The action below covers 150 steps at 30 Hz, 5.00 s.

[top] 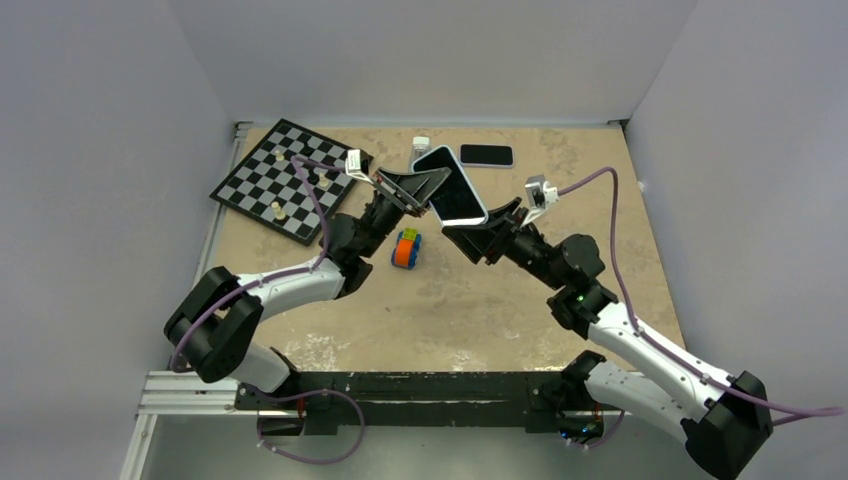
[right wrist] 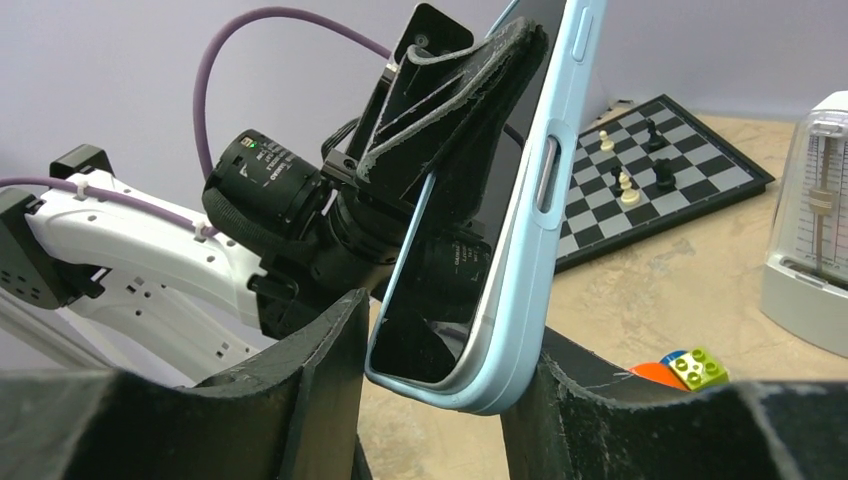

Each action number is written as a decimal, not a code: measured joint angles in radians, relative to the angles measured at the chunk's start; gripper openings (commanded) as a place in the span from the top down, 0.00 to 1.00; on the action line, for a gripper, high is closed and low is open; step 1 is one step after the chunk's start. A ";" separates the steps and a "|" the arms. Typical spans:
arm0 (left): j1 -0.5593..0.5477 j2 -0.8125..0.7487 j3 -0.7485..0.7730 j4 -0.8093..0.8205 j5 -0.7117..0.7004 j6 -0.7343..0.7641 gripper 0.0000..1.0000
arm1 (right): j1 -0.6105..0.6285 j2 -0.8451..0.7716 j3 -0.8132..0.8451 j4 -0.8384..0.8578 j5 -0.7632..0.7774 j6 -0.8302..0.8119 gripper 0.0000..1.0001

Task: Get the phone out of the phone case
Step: Remove the phone case from the phone.

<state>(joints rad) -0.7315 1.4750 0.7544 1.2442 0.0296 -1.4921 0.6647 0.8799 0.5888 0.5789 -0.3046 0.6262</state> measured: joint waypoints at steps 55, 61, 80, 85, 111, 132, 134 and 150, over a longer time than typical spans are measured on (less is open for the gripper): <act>0.045 -0.251 0.060 -0.637 0.056 -0.111 1.00 | 0.325 0.048 -0.061 0.080 0.456 -0.864 1.00; 0.043 -0.289 0.062 -0.647 0.212 -0.010 1.00 | 0.272 -0.045 -0.063 -0.174 0.501 -0.742 0.53; 0.158 -0.264 0.111 -0.580 0.482 0.201 1.00 | -0.079 -0.077 0.160 -0.554 -0.283 -0.145 0.38; 0.162 -0.264 0.150 -0.581 0.562 0.226 1.00 | -0.147 -0.040 0.184 -0.498 -0.419 -0.121 0.44; 0.182 -0.264 0.224 -0.702 0.764 0.335 1.00 | -0.148 0.025 0.196 -0.365 -0.661 -0.111 0.75; 0.185 -0.200 0.250 -0.435 0.982 -0.023 1.00 | -0.033 0.016 0.138 -0.360 -0.360 -0.500 1.00; 0.185 -0.201 0.247 -0.401 0.994 -0.042 1.00 | -0.019 0.026 0.148 -0.404 -0.305 -0.518 0.95; 0.186 -0.415 0.229 -0.874 0.750 0.499 1.00 | -0.021 -0.070 0.228 -0.605 -0.382 -0.270 0.13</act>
<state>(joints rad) -0.5453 1.0603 0.9836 0.3698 0.7799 -0.9932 0.6437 0.8101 0.8169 -0.0257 -0.6868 0.3561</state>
